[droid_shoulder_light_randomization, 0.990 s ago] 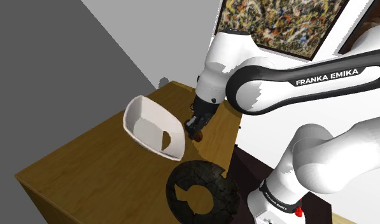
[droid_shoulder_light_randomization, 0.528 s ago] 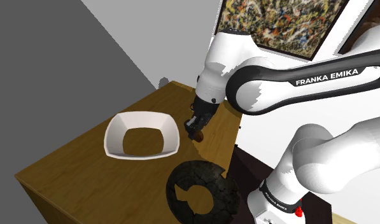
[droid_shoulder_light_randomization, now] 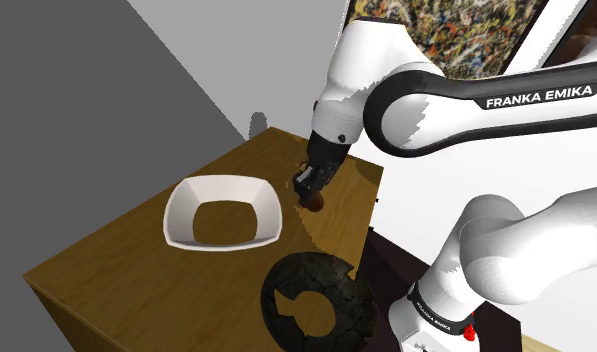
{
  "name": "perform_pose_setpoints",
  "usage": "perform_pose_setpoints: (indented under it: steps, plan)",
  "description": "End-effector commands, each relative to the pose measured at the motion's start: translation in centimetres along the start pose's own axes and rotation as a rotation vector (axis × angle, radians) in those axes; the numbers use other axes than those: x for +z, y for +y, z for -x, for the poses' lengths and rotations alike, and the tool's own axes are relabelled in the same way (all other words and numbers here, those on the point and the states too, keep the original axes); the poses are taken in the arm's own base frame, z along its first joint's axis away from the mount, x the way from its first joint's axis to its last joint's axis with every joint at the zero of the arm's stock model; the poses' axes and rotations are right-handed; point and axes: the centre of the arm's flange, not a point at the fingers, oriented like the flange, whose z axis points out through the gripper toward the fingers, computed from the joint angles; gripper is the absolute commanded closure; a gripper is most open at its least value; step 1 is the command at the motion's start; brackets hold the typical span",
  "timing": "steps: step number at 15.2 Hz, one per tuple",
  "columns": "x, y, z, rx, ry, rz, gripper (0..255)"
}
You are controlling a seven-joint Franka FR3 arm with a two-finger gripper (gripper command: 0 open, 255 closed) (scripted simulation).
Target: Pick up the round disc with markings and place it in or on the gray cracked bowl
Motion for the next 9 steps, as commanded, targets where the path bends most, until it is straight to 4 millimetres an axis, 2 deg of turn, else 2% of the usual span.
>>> perform_pose_setpoints:
  steps: [1,9]
  plan:
    - [-1.1,0.0,-0.1,0.0,0.0,0.0,255]
    - [-5.3,0.1,-0.5,0.0,0.0,0.0,255]
